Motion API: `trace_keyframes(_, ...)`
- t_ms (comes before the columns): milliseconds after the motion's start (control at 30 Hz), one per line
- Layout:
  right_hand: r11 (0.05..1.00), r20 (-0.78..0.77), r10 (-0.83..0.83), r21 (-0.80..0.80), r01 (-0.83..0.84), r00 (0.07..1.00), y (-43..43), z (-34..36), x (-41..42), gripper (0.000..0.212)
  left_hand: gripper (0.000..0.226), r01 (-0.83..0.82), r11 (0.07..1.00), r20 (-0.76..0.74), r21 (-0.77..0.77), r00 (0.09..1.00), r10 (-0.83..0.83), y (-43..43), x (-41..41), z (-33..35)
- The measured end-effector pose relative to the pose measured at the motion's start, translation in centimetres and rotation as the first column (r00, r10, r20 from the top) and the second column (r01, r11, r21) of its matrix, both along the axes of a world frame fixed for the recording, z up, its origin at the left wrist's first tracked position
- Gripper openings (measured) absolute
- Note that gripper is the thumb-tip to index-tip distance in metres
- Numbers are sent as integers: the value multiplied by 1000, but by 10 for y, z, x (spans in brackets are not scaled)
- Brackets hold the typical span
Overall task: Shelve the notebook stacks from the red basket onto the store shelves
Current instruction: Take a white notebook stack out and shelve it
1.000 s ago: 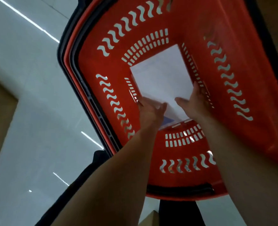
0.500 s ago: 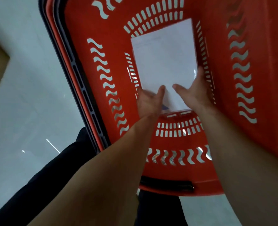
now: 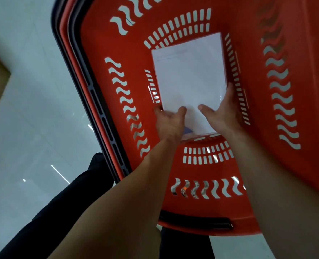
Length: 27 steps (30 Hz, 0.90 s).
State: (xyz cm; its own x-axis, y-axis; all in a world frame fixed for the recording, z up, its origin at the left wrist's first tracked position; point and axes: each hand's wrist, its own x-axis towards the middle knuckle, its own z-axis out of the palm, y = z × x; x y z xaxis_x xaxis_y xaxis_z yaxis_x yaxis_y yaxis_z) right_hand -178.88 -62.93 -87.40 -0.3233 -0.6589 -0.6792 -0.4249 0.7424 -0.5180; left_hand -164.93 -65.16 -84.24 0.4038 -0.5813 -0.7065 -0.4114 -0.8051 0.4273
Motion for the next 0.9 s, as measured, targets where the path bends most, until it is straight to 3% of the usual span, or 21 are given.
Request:
trace_keyframes(100, 1000, 8, -19, -9, 19, 1000, -1, 2, -1, 107, 66, -28, 999, -74, 20, 997, 29, -7, 4, 1)
trace_keyframes(267, 1000, -20, -11, -3, 11, 1000, -2, 5, 0, 107, 62, 102, 994, -165, -45, 980, -108, -4, 4, 10)
trace_keyframes(433, 993, -13, -120, -12, 120, 993, 2, 3, 4, 124, 74, 152, 974, -180, -168, 967, -182, -1, 0, 17)
trace_keyframes(633, 967, 73, -255, 13, 255, 964, 3, 8, 9, 136, 74, 157, 976, -220, -153, 957, -189, -9, -1, 30)
trace_keyframes(900, 924, 254, -356, -45, 379, 899, 4, 79, 16, 114, 73, 302, 928, -269, -218, 896, -355, -31, 10, 115)
